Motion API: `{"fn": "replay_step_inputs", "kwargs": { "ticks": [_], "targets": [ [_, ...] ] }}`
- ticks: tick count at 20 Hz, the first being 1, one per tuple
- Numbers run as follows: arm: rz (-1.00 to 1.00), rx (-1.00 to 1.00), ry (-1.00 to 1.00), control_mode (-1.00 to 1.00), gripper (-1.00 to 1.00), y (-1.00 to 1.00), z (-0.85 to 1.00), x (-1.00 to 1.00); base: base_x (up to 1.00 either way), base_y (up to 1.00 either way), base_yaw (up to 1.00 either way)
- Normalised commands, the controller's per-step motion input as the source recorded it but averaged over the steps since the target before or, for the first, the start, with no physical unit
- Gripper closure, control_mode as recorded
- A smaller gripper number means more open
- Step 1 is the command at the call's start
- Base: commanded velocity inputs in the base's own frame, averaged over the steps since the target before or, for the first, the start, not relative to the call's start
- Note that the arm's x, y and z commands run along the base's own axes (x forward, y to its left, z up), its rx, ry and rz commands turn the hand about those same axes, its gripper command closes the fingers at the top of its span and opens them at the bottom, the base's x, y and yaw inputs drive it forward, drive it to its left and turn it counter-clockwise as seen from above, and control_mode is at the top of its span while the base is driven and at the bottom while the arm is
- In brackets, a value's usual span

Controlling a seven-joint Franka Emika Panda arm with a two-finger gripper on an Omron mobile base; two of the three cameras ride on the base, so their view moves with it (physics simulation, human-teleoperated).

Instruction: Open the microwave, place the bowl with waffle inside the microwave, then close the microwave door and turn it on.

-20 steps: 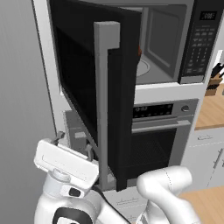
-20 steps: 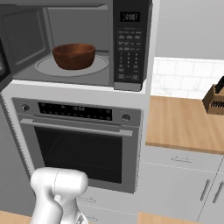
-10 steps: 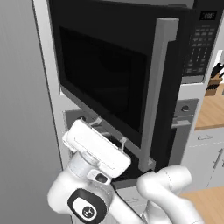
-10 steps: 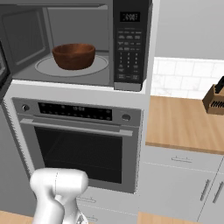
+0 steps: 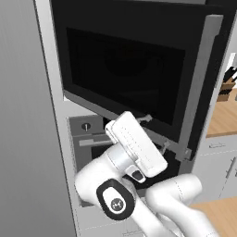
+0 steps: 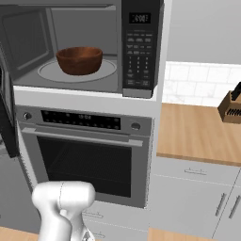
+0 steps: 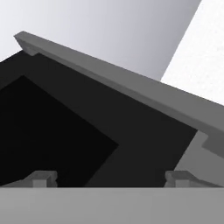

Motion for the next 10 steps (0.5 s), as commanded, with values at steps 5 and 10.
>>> {"fn": "replay_step_inputs", "kwargs": {
  "ticks": [5,10],
  "targets": [
    [0.12,0.20,-0.08,-1.00,-1.00,-0.72,0.00,0.28,0.00,0.00,0.00],
    [0.26,0.23,-0.05,-1.00,-1.00,-0.61,0.00,0.52,0.00,0.00,0.00]
  ]
}}
